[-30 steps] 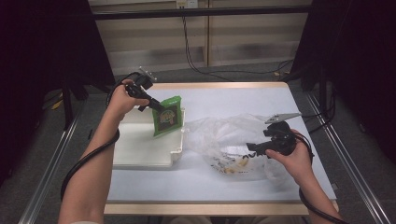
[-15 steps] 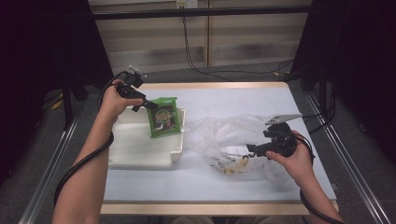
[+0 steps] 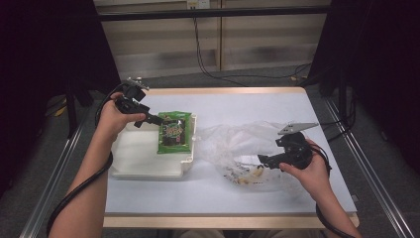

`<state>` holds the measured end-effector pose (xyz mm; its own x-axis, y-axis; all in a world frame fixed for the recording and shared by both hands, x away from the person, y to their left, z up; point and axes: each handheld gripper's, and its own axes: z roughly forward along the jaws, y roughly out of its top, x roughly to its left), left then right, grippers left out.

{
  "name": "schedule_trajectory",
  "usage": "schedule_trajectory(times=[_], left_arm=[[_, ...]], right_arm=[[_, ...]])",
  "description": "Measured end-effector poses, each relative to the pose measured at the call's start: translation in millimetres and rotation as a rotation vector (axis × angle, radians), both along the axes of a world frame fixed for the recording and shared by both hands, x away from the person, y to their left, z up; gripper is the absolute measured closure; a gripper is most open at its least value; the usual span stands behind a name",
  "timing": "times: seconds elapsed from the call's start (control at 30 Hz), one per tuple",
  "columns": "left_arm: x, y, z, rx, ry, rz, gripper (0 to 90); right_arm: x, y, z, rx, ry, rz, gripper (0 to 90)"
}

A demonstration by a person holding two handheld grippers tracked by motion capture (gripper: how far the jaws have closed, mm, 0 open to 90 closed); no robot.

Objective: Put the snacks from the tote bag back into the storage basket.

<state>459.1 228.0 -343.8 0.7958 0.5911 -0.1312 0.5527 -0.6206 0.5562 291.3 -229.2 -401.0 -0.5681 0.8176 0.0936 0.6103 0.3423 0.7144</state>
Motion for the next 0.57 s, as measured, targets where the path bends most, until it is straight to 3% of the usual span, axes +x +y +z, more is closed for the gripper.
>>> schedule_trajectory(times=[0.57], left_arm=[[-18.7,-4.6,-13.5,-0.014,-0.016,0.014,8.8]], right_arm=[[-8.0,-0.5,-1.7,0.010,-0.013,0.011,10.5]])
